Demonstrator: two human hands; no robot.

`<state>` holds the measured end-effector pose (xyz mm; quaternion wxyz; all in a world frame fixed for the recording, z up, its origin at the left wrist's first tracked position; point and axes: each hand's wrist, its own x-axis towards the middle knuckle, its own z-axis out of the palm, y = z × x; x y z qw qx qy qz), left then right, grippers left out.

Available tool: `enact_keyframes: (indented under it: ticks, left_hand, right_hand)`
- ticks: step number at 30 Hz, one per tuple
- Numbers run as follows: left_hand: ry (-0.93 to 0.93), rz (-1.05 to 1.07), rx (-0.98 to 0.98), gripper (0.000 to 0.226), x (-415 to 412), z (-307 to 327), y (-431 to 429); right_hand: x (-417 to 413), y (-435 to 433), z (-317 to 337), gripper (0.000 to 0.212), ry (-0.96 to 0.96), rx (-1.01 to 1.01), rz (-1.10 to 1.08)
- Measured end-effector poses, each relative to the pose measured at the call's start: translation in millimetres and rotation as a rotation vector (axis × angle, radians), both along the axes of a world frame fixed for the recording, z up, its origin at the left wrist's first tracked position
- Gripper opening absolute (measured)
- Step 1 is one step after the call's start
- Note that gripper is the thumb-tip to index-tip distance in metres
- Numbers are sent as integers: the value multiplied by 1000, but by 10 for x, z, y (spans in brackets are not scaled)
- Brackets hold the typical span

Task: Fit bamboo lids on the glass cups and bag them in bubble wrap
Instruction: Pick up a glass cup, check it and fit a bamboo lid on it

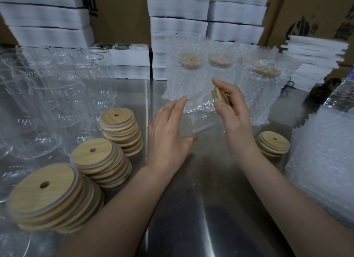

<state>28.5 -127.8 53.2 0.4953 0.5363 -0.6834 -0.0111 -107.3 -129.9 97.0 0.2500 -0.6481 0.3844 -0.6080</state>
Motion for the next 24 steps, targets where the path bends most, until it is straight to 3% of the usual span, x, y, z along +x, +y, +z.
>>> enact_keyframes:
  ticks: [6, 12, 15, 19, 21, 24]
  left_hand:
    - [-22, 18, -5, 94, -7, 0, 3]
    - [71, -15, 39, 95, -16, 4, 15]
    - [183, -2, 75, 96, -5, 21, 16]
    - [319, 23, 140, 93, 15, 21, -8]
    - [379, 42, 170, 93, 21, 9, -35]
    - [418, 74, 189, 93, 31, -14, -73]
  right_hand:
    - [-51, -15, 33, 38, 64, -8, -2]
    - [-23, -4, 19, 40, -89, 23, -8]
    - [-40, 10, 30, 40, 24, -10, -261]
    - [-249, 40, 195, 38, 359, -140, -769]
    - [-394, 62, 303, 42, 474, -42, -977]
    - [-623, 67, 413, 45, 594, 291, -1081]
